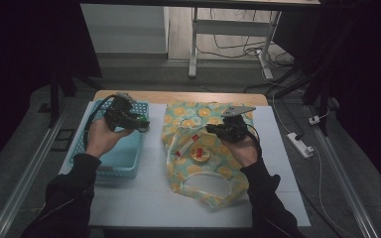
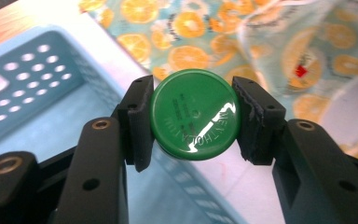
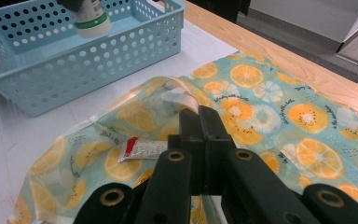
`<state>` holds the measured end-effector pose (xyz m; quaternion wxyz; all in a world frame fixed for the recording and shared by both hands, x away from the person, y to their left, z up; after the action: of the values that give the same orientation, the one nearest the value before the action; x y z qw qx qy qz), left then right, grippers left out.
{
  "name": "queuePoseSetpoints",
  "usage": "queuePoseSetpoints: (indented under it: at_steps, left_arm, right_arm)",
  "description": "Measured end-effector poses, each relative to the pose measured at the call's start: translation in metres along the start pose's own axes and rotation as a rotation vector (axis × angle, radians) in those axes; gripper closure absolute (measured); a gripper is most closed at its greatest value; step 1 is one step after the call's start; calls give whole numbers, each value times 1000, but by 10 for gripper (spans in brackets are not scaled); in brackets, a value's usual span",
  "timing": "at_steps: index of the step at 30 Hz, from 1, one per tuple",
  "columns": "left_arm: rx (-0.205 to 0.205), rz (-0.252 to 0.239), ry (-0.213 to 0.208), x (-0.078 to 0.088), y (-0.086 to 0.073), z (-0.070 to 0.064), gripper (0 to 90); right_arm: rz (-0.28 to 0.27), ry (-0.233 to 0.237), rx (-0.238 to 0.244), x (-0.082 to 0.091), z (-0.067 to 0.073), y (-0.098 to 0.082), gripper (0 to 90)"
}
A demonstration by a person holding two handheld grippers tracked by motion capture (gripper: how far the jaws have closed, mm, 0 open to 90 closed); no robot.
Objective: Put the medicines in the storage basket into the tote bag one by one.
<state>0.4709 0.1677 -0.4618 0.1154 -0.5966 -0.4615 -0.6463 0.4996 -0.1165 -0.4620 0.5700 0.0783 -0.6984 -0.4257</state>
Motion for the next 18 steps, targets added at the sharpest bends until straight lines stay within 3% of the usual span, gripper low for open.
queuePoseSetpoints:
  at_steps: [8,18]
  left_arm:
    - [-61,-5,-41,-5,3,-29,523]
    - [-140,12,-83,-23,6,-66,523]
  right_arm:
    - [1,0,0,0,0,0,900]
    - [1,1,2,0,1,0,900]
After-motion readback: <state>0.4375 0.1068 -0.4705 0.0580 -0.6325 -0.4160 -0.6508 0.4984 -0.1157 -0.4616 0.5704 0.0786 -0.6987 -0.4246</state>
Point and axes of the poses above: each handheld gripper's, and its own axes: x roughly backward along the jaws, y roughly out of its top, z roughly to its left, the point moved 7 cm from there along -x, roughly forward along the jaws, and after that the axes turned 13 degrees about z, right-handed, at the moved point
